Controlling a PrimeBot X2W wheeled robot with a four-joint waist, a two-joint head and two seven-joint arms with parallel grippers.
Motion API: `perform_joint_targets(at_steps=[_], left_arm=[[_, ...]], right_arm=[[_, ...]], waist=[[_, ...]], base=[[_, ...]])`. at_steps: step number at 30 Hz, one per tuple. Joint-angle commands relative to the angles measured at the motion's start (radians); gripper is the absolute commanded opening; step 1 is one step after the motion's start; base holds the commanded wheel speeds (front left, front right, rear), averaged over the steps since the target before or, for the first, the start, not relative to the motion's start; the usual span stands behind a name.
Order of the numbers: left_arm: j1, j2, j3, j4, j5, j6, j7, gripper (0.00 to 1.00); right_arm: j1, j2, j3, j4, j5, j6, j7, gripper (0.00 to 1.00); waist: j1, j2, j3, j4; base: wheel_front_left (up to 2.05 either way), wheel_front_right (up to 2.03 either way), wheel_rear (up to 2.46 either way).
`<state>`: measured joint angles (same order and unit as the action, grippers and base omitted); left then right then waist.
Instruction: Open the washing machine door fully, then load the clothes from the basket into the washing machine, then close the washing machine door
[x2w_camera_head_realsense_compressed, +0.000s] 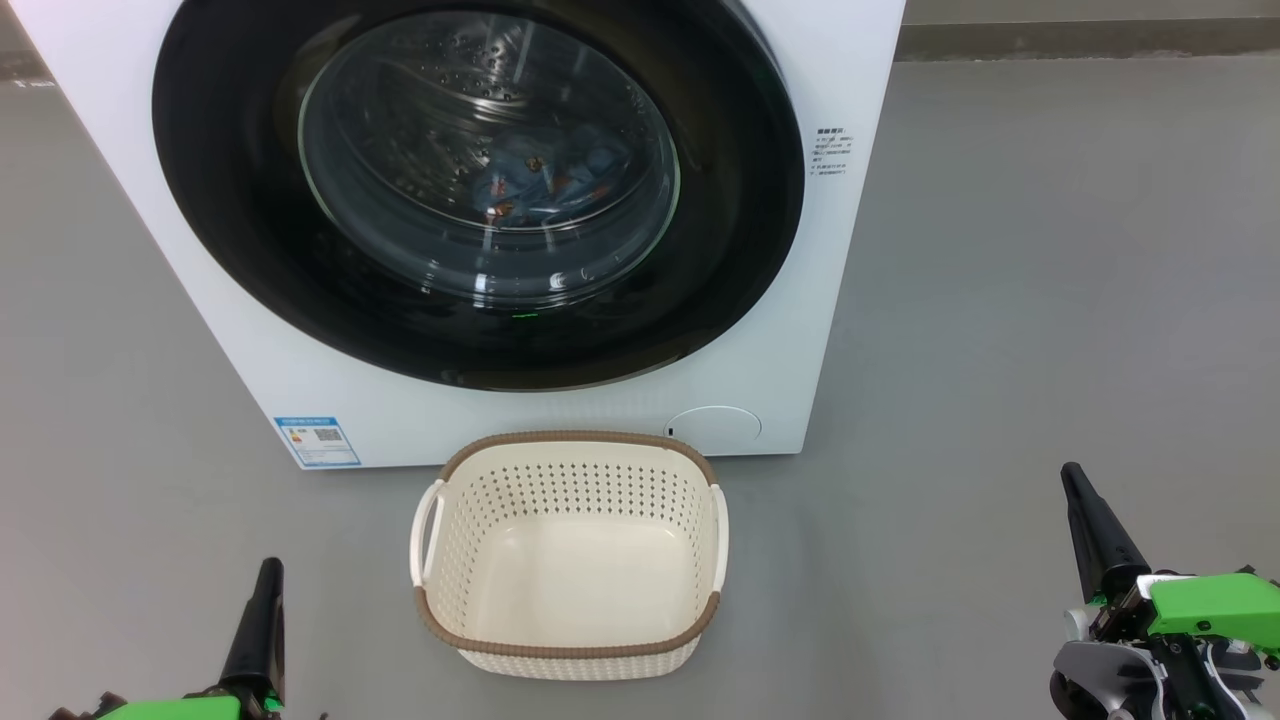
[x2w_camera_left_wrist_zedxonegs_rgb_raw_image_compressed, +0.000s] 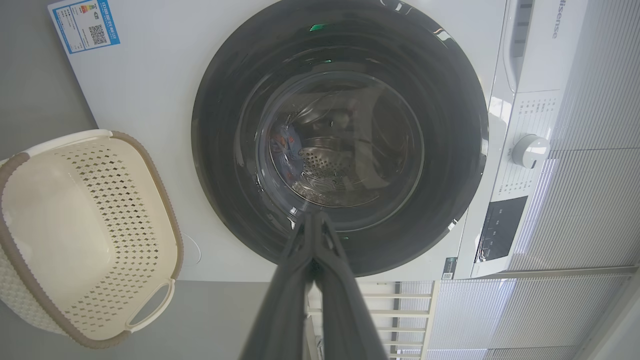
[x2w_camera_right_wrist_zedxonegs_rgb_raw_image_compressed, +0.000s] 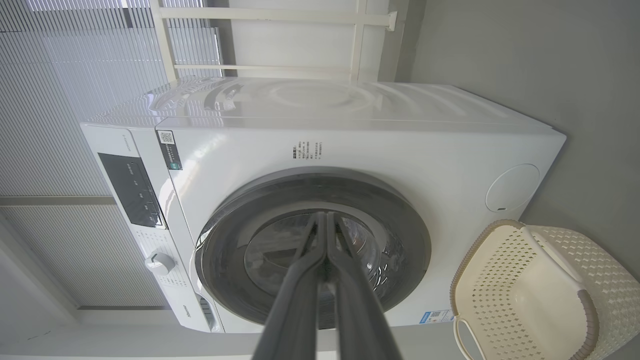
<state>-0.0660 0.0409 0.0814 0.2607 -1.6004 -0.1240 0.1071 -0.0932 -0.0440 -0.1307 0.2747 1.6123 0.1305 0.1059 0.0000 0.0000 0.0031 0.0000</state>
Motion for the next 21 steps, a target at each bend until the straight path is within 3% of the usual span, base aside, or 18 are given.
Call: perform_joint_targets(at_steps=[1,21], left_arm=[[-0.042,0.009,0.032,-0.015,-0.008,-0.007,0.006,0.0],[-0.042,0.009,0.032,-0.016,-0.008,-0.007,0.006,0.0]], right_arm=[[-0.015,-0.008,0.019,-0.03,-0.002,0.0,0.006,0.0],[-0.015,-0.008,0.018,-0.03,-0.003,0.0,0.007,0.0]], waist=[[0.0,0.0,0.0,0.0],[0.0,0.0,0.0,0.0]], base=[[0.0,0.0,0.0],[0.0,0.0,0.0]])
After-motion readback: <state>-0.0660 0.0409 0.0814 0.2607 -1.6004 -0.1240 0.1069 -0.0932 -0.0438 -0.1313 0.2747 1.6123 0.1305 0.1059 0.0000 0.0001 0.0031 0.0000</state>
